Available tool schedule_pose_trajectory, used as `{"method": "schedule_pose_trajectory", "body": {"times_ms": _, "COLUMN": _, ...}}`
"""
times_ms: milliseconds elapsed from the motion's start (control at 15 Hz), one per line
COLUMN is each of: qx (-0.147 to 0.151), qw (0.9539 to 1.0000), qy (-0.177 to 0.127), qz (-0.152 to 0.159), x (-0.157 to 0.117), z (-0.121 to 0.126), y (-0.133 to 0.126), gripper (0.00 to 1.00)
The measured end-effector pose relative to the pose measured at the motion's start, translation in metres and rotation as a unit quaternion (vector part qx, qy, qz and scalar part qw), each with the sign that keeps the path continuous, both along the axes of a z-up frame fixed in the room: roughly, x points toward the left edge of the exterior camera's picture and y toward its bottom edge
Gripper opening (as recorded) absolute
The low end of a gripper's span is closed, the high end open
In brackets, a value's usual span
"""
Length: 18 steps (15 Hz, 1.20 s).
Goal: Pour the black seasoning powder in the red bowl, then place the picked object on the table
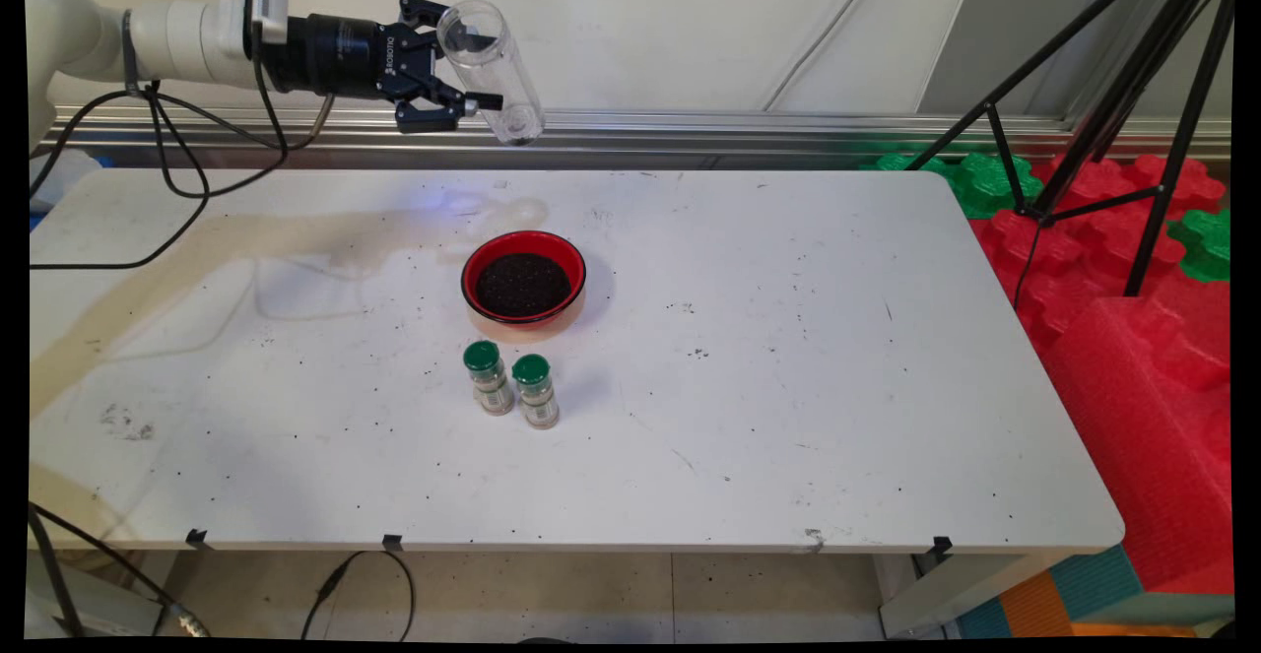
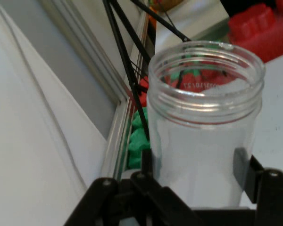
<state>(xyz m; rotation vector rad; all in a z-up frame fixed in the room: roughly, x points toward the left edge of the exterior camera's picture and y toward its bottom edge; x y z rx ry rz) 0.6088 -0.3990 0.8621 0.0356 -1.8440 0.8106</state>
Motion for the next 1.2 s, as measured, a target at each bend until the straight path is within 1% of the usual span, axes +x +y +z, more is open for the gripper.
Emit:
{"method": "schedule_pose_trajectory", "body": {"times_ms": 133, "qx": 0.030, "qw": 0.9992, "qy": 0.026, "qz": 0.008, "x": 0.002, "z": 0.000, "y": -0.004, "gripper": 0.00}}
{"method": "schedule_pose_trajectory", "body": {"times_ms": 333, "qx": 0.071, "qw": 0.9956, "qy": 0.058, "qz": 0.023, "x": 0.006, "z": -0.003, "y": -0.011, "gripper": 0.00}}
{"method": "schedule_pose_trajectory", "body": {"times_ms": 533, "qx": 0.108, "qw": 0.9896, "qy": 0.087, "qz": 0.039, "x": 0.011, "z": -0.010, "y": -0.020, "gripper": 0.00}}
{"method": "schedule_pose_trajectory", "body": {"times_ms": 667, "qx": 0.129, "qw": 0.9854, "qy": 0.100, "qz": 0.049, "x": 0.014, "z": -0.017, "y": -0.026, "gripper": 0.00}}
{"method": "schedule_pose_trajectory", "body": {"times_ms": 733, "qx": 0.138, "qw": 0.9833, "qy": 0.106, "qz": 0.053, "x": 0.015, "z": -0.022, "y": -0.030, "gripper": 0.00}}
{"method": "schedule_pose_trajectory", "body": {"times_ms": 1067, "qx": 0.172, "qw": 0.9756, "qy": 0.118, "qz": 0.071, "x": 0.019, "z": -0.045, "y": -0.042, "gripper": 0.00}}
{"method": "schedule_pose_trajectory", "body": {"times_ms": 1200, "qx": 0.181, "qw": 0.9733, "qy": 0.118, "qz": 0.077, "x": 0.020, "z": -0.055, "y": -0.048, "gripper": 0.00}}
